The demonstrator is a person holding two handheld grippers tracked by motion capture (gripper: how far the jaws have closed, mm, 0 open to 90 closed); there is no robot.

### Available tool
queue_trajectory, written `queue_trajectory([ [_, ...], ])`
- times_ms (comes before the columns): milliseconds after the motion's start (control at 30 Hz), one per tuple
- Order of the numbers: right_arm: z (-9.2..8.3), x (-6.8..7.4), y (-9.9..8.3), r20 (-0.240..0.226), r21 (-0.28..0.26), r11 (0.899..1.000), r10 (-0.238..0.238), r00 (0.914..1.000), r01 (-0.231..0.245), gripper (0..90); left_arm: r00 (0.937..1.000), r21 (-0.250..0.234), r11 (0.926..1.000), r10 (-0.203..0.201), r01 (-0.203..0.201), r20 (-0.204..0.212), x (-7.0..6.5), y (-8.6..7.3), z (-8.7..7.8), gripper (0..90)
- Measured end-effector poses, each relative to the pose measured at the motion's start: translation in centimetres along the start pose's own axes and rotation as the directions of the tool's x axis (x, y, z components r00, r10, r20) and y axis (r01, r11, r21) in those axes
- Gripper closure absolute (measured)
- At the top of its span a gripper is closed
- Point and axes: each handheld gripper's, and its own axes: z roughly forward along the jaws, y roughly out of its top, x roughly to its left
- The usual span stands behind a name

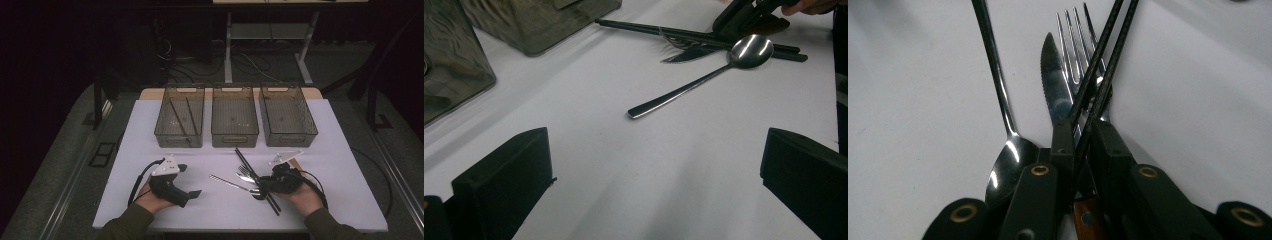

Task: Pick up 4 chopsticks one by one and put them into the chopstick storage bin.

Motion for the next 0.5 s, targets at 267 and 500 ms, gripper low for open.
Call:
queue_trajectory([
  [267, 0.15, 0.32, 0.17, 0.020, -0.006, 1.000, -0.001, 0.9998, 0.001, 82.1, 1.0000, -0.001, 1.0000, 0.000, 0.000, 0.001, 0.01, 0.00, -0.01, 0.0],
  [500, 0.14, 0.33, 0.27, 0.023, -0.009, 1.000, 0.002, 0.9997, -0.002, 83.1, 1.0000, -0.002, 1.0000, -0.001, 0.001, 0.001, 0.01, 0.00, -0.02, 0.0],
])
